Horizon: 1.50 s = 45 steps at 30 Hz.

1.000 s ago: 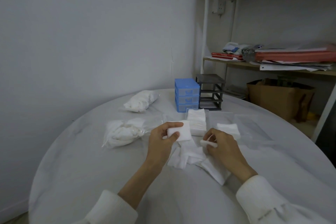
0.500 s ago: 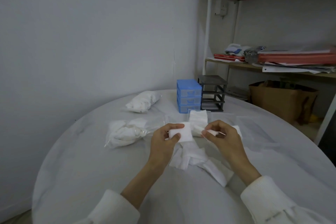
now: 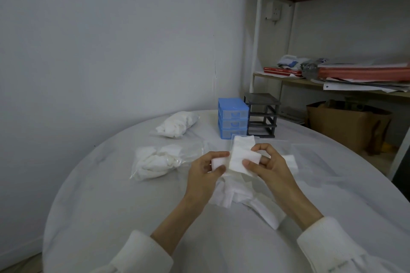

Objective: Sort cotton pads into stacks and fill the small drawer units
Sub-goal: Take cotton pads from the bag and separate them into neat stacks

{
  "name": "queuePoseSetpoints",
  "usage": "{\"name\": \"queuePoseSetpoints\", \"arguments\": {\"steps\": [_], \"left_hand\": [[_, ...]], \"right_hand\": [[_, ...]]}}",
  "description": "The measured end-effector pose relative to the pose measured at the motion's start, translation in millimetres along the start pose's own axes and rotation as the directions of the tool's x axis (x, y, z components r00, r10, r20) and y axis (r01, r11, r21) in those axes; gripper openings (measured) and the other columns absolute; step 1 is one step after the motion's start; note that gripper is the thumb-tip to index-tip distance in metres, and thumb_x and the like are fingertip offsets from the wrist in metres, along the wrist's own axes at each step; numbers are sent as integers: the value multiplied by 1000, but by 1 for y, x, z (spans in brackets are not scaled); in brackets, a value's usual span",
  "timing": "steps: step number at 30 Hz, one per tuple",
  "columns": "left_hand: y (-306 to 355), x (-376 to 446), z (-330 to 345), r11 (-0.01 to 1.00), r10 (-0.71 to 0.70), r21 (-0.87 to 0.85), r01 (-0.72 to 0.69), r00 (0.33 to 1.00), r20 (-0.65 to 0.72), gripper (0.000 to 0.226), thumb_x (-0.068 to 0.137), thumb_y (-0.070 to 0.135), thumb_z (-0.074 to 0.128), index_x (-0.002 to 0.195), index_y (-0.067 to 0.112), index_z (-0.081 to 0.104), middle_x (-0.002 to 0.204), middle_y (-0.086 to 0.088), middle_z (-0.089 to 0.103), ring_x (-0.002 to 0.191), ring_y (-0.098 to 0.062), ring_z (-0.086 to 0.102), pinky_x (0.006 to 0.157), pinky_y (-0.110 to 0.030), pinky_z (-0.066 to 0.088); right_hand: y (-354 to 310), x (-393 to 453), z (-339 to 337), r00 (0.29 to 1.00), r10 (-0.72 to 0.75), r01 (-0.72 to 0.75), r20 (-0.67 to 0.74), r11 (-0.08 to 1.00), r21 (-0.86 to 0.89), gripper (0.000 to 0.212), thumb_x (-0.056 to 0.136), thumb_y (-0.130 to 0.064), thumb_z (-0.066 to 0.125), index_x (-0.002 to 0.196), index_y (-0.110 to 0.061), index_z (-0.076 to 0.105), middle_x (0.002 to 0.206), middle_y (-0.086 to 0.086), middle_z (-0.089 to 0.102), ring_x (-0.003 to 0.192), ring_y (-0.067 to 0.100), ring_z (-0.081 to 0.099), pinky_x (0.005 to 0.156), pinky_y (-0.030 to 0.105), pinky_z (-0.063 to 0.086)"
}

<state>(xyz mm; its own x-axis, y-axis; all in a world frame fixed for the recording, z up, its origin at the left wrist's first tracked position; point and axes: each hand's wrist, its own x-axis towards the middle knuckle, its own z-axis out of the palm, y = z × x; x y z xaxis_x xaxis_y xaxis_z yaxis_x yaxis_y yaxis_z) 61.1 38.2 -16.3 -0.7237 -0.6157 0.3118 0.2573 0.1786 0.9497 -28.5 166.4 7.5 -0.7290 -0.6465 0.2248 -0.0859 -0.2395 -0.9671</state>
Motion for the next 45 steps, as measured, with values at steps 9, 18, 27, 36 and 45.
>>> {"name": "queuePoseSetpoints", "arguments": {"steps": [9, 18, 27, 36, 45], "left_hand": [[11, -7, 7, 996, 39, -90, -27, 991, 126, 40, 92, -10, 39, 112, 15, 62, 106, -2, 67, 96, -10, 64, 78, -23, 53], [14, -10, 8, 988, -33, -144, 53, 991, 133, 41, 95, -4, 39, 118, 25, 57, 94, 0, 70, 84, -6, 67, 71, -19, 53], [12, -7, 10, 978, -83, -183, 102, 990, 113, 28, 91, 4, 56, 113, 21, 59, 95, -2, 70, 86, -14, 67, 75, -26, 56], [8, -6, 7, 977, -32, -205, 49, 996, 87, 32, 89, -1, 56, 117, 14, 55, 95, -7, 71, 85, -16, 70, 72, -27, 56], [6, -5, 5, 972, 12, -236, -1, 999, 49, 22, 91, -3, 52, 95, 14, 40, 76, 0, 70, 70, -16, 62, 63, -27, 52]], "right_hand": [[6, 1, 1, 997, -80, 81, 14, 989, -128, 49, 72, 3, 73, 107, -20, 48, 92, 14, 68, 80, 14, 70, 63, 21, 55], [11, 3, 1, 992, -111, 99, -57, 977, -187, 54, 72, -5, 76, 114, -22, 47, 87, 11, 68, 75, 16, 67, 62, 19, 53], [17, 2, 2, 983, -179, 162, -48, 956, -246, 42, 74, -7, 75, 102, -28, 51, 85, 22, 64, 82, 33, 64, 72, 36, 56], [17, 2, 4, 979, -187, 144, -83, 920, -365, 36, 77, -14, 73, 106, -22, 52, 87, -8, 54, 79, 5, 55, 61, 10, 47], [17, 5, 3, 988, -148, 137, -39, 969, -205, 28, 85, -5, 64, 86, -19, 39, 86, 1, 55, 74, 12, 57, 61, 15, 48]]}}
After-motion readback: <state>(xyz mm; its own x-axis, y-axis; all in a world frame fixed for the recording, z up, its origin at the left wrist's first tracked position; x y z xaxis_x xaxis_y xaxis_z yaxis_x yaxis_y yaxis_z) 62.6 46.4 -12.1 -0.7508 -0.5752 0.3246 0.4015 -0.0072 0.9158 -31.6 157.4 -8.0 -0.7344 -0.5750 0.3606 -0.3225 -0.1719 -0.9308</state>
